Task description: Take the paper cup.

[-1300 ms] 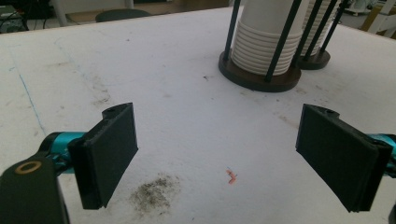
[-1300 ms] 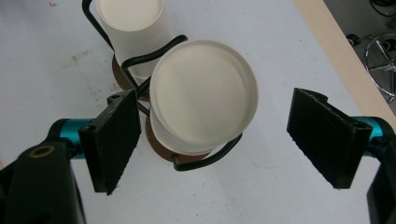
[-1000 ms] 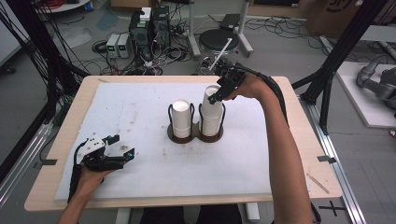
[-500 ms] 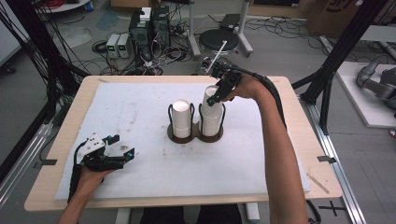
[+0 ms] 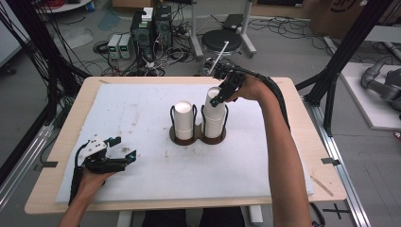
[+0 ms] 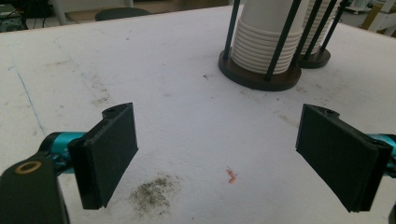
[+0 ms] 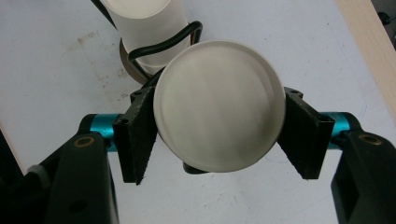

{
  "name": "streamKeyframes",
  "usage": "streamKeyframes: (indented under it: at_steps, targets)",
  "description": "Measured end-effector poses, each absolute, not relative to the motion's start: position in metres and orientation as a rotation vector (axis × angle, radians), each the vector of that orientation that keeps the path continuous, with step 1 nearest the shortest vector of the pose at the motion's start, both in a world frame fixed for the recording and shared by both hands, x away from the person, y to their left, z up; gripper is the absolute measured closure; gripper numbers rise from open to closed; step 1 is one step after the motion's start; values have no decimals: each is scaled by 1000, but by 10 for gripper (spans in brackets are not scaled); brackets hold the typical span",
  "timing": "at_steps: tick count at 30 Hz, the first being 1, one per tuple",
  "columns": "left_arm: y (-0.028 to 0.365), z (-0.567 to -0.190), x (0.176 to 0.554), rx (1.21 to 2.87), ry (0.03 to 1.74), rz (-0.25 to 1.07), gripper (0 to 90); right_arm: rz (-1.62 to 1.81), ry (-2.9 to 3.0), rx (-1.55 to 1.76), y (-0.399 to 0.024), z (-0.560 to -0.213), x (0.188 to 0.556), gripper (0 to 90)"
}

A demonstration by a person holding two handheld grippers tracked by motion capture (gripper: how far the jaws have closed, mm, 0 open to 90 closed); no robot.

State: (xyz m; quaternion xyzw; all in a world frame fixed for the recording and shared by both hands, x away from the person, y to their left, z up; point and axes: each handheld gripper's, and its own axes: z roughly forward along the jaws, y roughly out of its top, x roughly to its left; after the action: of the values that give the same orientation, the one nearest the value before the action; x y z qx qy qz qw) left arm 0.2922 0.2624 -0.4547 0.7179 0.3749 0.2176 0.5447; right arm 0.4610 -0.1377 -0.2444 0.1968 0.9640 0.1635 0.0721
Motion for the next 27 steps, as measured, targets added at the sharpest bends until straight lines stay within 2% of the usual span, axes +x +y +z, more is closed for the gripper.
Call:
streamKeyframes:
  at_steps: [10, 27]
  targets:
    - [263, -455, 292, 1705, 889, 514, 125, 511, 2888, 601, -139, -238, 460, 355]
    - [263, -454, 292, 1712, 886, 516, 125, 610, 2817, 577, -147, -202, 450, 357]
